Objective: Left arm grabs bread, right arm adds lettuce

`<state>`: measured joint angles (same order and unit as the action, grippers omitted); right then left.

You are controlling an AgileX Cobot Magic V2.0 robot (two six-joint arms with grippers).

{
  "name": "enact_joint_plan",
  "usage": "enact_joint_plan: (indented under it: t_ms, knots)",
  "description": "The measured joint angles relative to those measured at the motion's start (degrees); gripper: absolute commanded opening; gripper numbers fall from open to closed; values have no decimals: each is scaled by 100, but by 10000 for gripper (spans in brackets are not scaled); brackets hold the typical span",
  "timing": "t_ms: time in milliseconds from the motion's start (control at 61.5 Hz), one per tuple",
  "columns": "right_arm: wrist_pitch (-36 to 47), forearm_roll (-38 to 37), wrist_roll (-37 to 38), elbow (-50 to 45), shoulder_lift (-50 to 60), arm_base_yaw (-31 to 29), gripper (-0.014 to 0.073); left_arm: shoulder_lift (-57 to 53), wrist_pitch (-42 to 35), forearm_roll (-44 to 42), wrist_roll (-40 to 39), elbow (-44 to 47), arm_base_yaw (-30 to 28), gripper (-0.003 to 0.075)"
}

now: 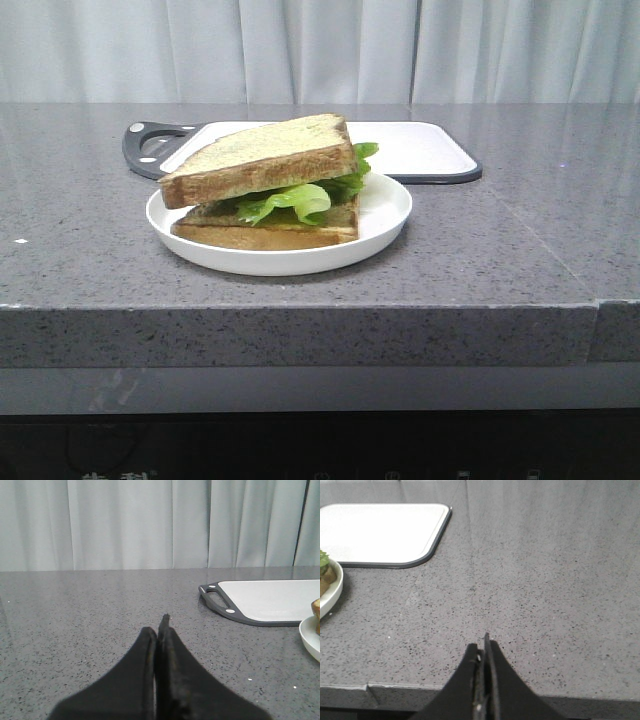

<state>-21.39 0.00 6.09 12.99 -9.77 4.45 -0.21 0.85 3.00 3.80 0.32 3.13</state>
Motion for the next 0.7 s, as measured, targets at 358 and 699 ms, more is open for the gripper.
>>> enact_joint_plan:
  t_ms: [358, 699]
  knots:
    - [1446, 0, 0, -1448, 1025, -212, -118, 0, -11, 0, 0, 0, 0, -20]
    - [1555, 0, 10, -1448, 1025, -222, -118, 0, -11, 0, 0, 0, -2, -20]
